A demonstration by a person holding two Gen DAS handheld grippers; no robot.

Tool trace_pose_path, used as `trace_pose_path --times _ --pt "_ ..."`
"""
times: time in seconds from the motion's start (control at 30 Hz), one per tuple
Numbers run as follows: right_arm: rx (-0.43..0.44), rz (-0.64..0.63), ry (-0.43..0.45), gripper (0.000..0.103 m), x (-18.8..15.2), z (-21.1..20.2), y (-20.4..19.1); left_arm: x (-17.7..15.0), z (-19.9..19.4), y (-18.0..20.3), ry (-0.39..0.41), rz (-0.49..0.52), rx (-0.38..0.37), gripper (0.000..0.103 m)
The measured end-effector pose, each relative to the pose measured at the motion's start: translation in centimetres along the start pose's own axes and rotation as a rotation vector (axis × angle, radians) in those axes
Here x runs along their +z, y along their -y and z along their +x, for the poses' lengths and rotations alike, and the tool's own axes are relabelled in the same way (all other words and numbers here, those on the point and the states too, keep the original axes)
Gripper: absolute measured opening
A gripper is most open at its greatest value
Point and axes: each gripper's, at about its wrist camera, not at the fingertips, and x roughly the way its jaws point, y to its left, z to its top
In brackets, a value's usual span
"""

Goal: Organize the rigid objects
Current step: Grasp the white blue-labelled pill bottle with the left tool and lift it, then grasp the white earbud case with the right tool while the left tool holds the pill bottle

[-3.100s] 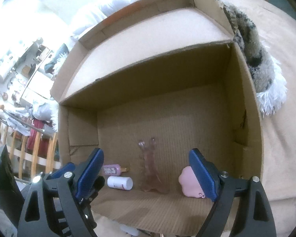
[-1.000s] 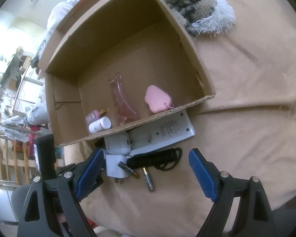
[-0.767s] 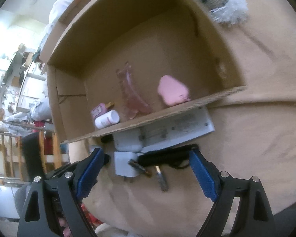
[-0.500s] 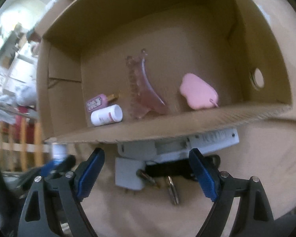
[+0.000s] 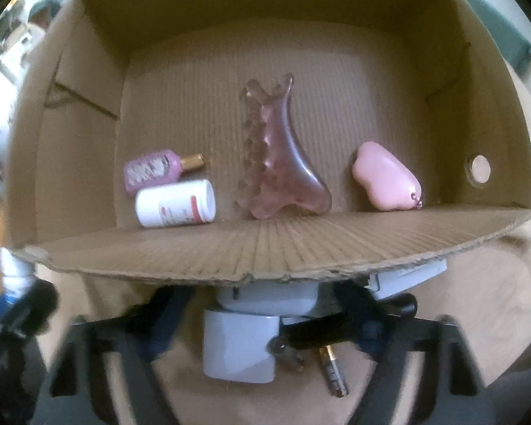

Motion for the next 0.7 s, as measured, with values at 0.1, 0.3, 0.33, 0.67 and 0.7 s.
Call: trace_pose_path --times 0.1,0.3,0.33,0.67,0.7 --pt "-0.024 -0.025 0.021 0.058 -0.3 -0.2 -0.1 0.0 0.1 -0.2 0.002 -0.002 0.0 0.024" --pt "0.012 -0.027 0.03 0.058 -0.7 -1.6 1.9 0.0 -0.1 -0.3 0.002 -0.013 -0.001 0.024" --pt "0.024 -0.029 0.032 0.058 -0.8 -1.9 2.2 0.0 -0.2 -0.4 0.005 -0.017 0.002 0.024" --pt "0.153 -0.022 0.096 0.058 -3.5 -7.8 5.9 -1.3 -1.7 -0.8 0.036 0.004 0.011 0.024" --pt "0.17 -0.02 0.105 0.058 -3.9 -8.6 6.3 -1.3 -2.0 -0.8 0.047 0.01 0.012 0.024"
